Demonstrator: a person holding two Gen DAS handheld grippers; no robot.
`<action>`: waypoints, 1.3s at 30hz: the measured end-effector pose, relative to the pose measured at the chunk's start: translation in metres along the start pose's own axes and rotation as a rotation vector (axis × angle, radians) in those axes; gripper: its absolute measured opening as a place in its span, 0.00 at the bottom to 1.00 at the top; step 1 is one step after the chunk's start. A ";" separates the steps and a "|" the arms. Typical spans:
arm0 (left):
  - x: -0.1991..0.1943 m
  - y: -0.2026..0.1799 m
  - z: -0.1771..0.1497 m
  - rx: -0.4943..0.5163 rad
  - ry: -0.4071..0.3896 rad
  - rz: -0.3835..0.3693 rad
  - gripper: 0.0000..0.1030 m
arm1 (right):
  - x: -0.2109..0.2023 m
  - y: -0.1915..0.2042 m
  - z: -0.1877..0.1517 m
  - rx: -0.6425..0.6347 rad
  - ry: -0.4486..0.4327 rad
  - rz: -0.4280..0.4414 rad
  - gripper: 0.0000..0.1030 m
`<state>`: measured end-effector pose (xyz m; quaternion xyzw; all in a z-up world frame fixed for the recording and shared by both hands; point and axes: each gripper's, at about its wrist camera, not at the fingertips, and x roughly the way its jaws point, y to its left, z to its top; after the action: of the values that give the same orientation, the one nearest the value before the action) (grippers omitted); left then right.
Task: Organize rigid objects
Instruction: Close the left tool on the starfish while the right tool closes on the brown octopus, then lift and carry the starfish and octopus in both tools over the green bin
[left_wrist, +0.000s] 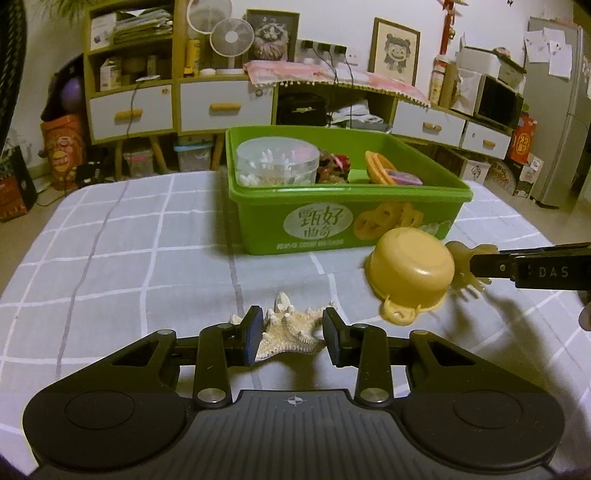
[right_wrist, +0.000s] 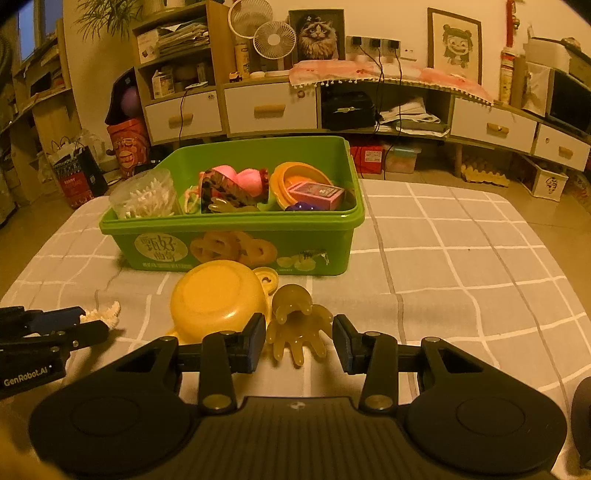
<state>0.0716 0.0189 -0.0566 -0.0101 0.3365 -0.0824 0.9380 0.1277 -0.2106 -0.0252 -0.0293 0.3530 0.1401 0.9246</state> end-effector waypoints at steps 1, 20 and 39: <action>-0.002 -0.001 0.001 -0.002 -0.007 -0.006 0.39 | -0.002 0.000 0.001 0.007 -0.004 0.003 0.22; -0.027 -0.028 0.041 0.039 -0.136 -0.067 0.39 | -0.034 0.001 0.042 0.099 -0.093 0.099 0.22; 0.033 -0.065 0.092 0.129 -0.186 -0.062 0.39 | 0.027 -0.042 0.096 0.363 -0.005 0.241 0.22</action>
<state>0.1456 -0.0538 -0.0013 0.0323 0.2417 -0.1314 0.9609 0.2209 -0.2301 0.0270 0.1807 0.3710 0.1839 0.8921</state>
